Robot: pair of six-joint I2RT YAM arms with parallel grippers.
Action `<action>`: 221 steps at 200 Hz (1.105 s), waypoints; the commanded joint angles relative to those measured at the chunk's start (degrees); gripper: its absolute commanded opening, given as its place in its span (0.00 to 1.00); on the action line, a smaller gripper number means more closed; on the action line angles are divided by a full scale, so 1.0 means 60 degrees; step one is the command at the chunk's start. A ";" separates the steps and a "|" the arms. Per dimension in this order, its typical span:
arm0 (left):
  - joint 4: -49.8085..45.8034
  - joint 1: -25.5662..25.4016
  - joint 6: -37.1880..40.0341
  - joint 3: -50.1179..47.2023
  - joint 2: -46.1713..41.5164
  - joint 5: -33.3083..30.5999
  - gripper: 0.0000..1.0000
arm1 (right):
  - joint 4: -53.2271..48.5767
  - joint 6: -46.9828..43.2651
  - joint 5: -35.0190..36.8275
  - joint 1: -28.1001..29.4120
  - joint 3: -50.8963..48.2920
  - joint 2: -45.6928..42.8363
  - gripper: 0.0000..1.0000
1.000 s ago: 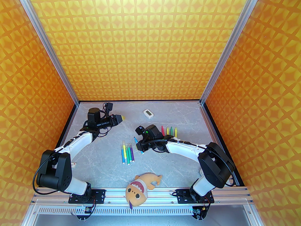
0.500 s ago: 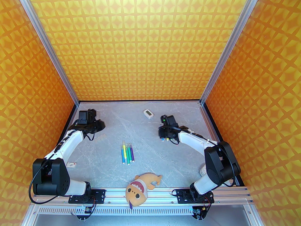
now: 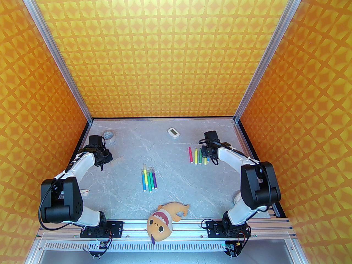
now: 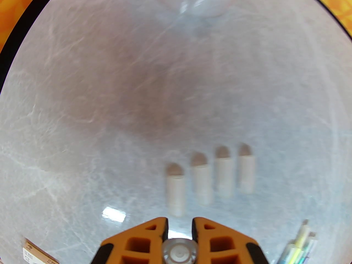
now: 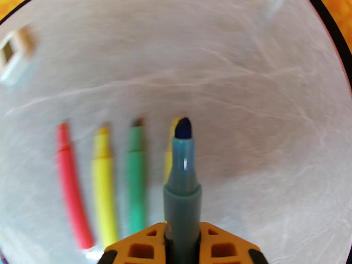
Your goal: Open the pen caps
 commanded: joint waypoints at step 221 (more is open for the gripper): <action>-0.0094 0.0245 0.0483 0.0099 0.2064 0.0220 0.11 | -0.1191 -0.0206 -0.0998 -0.0680 0.1260 0.1963 0.13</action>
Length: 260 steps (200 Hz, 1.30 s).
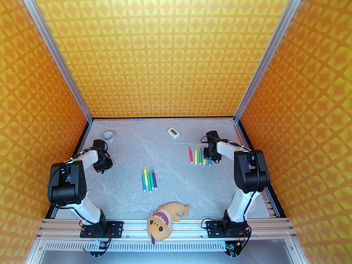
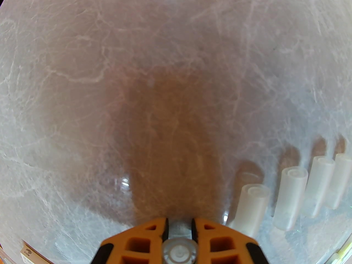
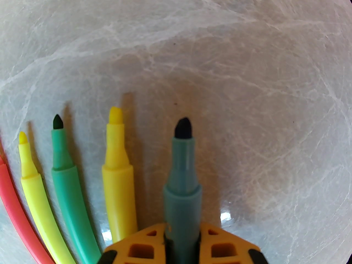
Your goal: Open the pen caps
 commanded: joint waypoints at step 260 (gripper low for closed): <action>0.0237 0.0056 0.0177 -0.0099 -0.0907 0.1410 0.29 | -0.0796 -0.0234 -0.0619 -0.0042 -0.0002 -0.1087 0.29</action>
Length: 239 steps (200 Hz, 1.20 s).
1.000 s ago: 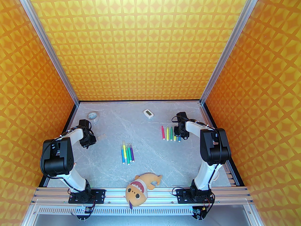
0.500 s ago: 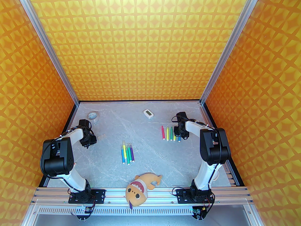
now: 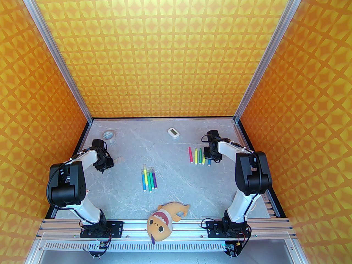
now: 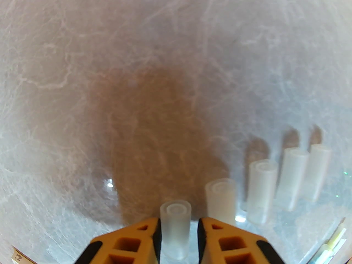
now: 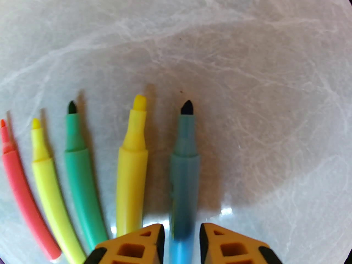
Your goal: Open the pen caps
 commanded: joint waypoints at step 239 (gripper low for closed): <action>0.4535 -0.0932 0.0558 -0.2429 -0.4081 0.4142 0.66 | -0.0907 0.1654 -0.1675 0.7237 0.1885 0.0594 0.40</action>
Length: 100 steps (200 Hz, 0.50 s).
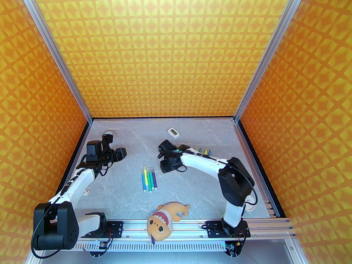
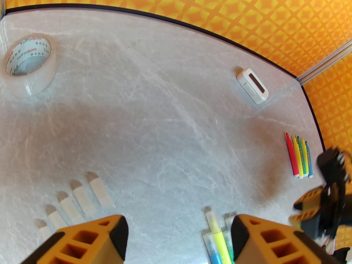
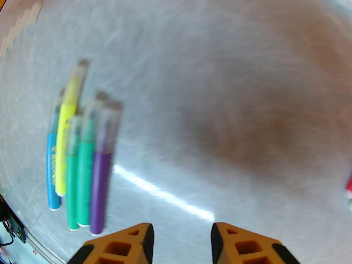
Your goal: Open the pen caps
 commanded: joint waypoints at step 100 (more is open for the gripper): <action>0.0437 -0.0036 0.0315 -0.0316 0.0073 0.0213 0.67 | 0.0066 0.1491 -0.0070 0.1254 0.1063 0.1480 0.40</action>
